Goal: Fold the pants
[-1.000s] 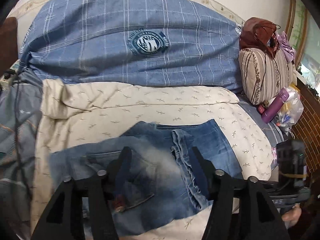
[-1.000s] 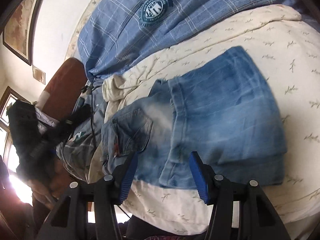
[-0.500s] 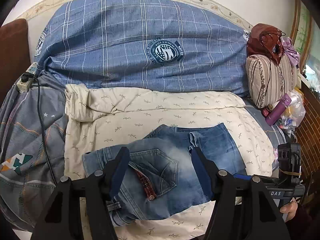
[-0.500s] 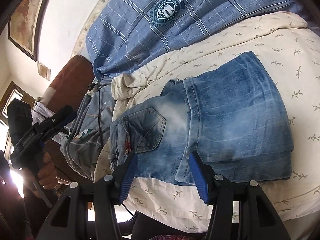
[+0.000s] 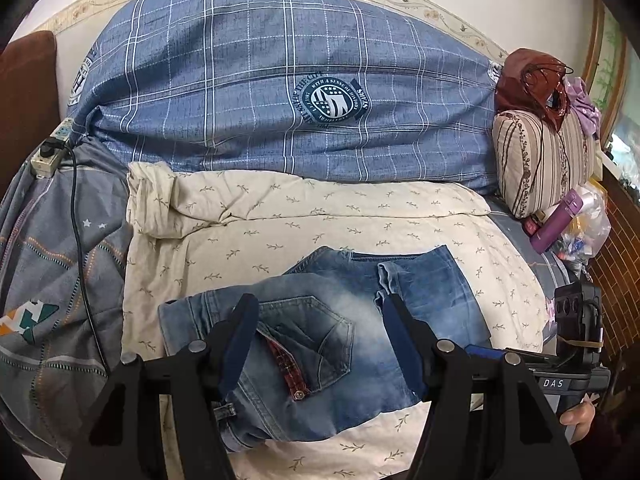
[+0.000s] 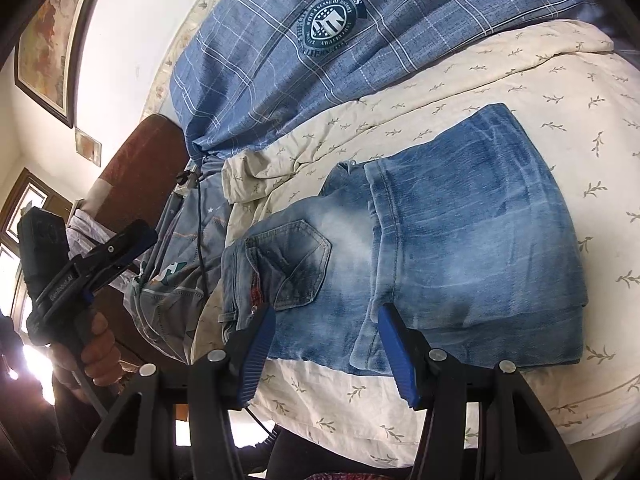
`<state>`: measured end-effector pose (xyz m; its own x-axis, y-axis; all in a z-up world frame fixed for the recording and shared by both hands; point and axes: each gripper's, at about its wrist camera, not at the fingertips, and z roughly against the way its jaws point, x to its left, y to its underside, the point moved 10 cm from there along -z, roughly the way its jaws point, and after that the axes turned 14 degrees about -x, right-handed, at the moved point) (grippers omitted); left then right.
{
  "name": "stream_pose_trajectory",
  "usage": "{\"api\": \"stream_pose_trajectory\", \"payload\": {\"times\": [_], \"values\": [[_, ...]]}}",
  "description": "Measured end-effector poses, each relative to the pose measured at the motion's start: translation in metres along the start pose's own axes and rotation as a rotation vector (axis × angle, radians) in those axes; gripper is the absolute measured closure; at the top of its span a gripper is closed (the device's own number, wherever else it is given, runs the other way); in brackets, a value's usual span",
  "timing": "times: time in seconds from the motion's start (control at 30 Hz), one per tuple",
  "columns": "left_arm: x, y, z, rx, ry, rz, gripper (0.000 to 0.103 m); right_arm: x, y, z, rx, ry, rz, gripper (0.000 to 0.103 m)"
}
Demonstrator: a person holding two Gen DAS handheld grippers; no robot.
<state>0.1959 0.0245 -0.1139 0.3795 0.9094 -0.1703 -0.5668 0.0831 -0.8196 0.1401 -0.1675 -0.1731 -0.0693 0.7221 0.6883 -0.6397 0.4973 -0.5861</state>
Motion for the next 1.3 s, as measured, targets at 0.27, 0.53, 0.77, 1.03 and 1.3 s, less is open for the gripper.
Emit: {"api": "stream_pose_trajectory", "payload": {"times": [0.27,0.53,0.77,1.03,1.3], "values": [[0.018,0.007,0.01,-0.042,-0.071,0.003,0.022,0.031,0.0,-0.024,0.03,0.007,0.103,0.046],[0.057,0.069,0.006,0.041,-0.151,0.055,0.021,0.067,0.009,-0.077,0.056,0.016,0.196,0.045],[0.084,0.122,-0.021,0.127,-0.263,0.094,0.021,0.028,0.013,-0.103,-0.008,0.227,0.285,0.045],[0.086,0.144,-0.051,0.179,-0.339,0.083,0.02,-0.028,-0.014,-0.093,-0.116,0.44,0.33,0.045],[0.092,0.153,-0.064,0.238,-0.386,0.085,0.014,-0.033,-0.004,-0.106,-0.066,0.467,0.41,0.041]]}}
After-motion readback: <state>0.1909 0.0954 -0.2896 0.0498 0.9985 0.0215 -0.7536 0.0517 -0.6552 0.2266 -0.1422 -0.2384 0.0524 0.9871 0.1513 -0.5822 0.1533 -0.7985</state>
